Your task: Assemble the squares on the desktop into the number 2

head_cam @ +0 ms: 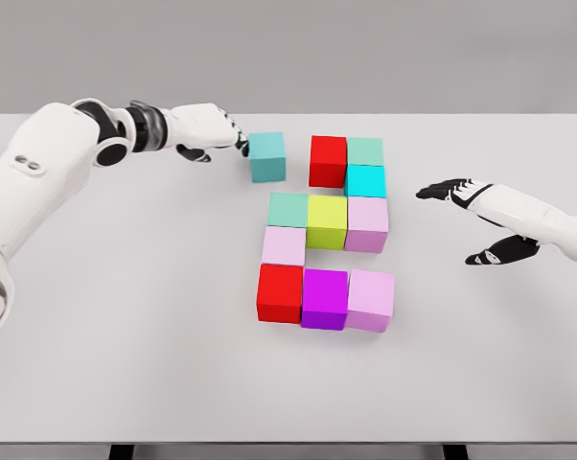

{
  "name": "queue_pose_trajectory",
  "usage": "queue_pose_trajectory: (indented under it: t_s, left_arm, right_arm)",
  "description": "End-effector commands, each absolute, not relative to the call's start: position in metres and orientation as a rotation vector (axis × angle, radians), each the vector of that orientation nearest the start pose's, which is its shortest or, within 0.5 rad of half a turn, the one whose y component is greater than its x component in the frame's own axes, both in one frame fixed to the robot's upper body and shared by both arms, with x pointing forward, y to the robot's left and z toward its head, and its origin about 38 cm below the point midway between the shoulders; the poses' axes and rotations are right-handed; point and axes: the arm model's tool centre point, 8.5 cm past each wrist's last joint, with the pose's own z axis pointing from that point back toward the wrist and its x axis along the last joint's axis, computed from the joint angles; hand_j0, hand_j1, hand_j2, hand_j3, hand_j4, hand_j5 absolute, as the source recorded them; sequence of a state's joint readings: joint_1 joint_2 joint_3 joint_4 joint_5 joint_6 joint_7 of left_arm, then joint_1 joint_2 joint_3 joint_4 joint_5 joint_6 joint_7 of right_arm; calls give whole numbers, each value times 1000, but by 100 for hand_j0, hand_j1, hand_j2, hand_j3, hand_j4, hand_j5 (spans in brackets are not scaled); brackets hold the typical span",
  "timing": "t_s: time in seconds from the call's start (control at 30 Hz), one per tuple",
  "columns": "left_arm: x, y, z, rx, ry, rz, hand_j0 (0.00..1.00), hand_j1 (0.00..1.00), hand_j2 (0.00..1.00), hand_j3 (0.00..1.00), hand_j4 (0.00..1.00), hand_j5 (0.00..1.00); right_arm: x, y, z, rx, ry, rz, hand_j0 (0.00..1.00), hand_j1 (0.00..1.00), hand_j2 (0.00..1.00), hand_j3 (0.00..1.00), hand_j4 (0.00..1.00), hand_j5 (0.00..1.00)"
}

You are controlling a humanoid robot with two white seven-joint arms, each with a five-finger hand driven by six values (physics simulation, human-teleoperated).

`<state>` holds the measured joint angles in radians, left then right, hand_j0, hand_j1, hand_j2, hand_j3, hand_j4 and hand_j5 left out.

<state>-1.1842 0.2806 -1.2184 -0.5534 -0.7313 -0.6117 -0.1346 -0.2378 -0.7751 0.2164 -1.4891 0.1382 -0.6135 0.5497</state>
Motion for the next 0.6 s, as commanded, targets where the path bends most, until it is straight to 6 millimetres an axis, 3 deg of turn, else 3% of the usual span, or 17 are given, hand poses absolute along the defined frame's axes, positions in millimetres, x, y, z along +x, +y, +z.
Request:
queue_pose_trajectory:
  t_s: [0.0,0.23,0.57]
  left_arm:
    - [572,183,177,-870,1589,3116,71,71,71,71,71,71]
    - [572,178,178,-863,1601,3112,72,72,72,72,72,72]
    - [576,189,179,-899,1605,3138,73,73,73,73,73,73]
  right_arm:
    - [382,-355,181,-205,-1605,1623,100,100,100,100,100,100]
    - [382,-355,181,-205,-1604,1621,100,100,100,100,100,100]
    - [382,-355,180,-203,-1604,1620,100,100,100,100,100,100]
